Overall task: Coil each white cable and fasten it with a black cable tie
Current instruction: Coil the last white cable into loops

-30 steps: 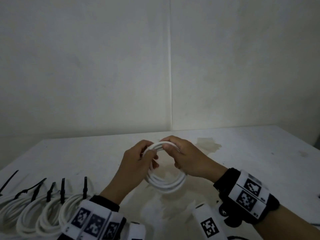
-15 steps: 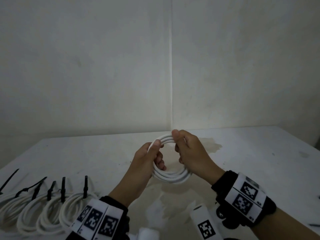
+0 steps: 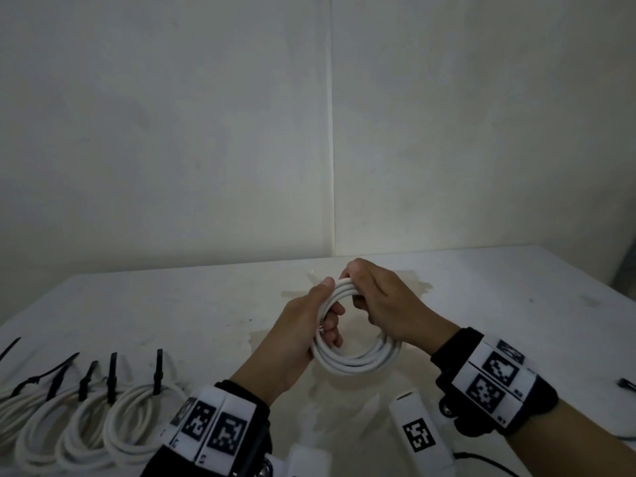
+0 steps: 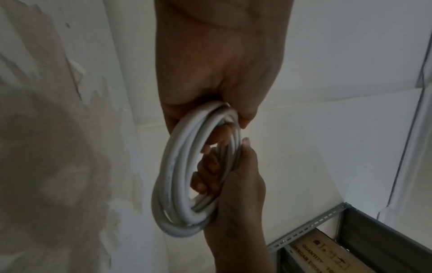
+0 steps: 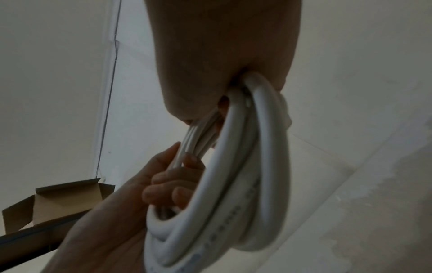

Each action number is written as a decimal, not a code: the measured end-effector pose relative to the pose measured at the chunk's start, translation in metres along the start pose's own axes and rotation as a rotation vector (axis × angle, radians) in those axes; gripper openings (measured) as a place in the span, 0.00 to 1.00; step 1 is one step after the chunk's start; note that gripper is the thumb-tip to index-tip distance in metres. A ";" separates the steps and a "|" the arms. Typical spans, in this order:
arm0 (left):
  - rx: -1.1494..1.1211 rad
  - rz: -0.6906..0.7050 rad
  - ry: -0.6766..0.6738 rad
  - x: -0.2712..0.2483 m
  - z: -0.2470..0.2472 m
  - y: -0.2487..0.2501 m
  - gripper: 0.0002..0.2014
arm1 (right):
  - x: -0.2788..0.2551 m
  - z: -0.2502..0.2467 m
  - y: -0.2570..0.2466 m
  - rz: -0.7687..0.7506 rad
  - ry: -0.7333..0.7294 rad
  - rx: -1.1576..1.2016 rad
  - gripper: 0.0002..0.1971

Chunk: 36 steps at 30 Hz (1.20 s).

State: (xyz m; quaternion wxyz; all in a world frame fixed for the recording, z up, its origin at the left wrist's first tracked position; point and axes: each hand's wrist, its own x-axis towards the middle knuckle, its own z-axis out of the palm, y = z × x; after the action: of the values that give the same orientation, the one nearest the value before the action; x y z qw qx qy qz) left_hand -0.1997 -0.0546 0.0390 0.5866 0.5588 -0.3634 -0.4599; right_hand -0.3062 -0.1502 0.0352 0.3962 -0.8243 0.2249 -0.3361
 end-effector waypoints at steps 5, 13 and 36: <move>0.029 0.006 -0.013 0.004 0.014 0.000 0.20 | -0.007 -0.011 0.006 0.007 0.009 -0.062 0.16; 0.002 0.045 0.026 0.013 0.047 -0.010 0.19 | -0.038 -0.038 0.005 0.117 0.066 -0.085 0.21; -0.021 0.014 -0.040 0.031 0.103 -0.032 0.18 | -0.165 -0.191 0.099 1.149 -0.011 -0.855 0.12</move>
State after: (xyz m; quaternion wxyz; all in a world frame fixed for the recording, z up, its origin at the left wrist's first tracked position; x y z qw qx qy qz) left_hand -0.2907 -0.1158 0.0162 0.5882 0.5407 -0.3741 -0.4708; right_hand -0.5672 -0.1988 -0.0186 0.1539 -0.6603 0.7336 0.0473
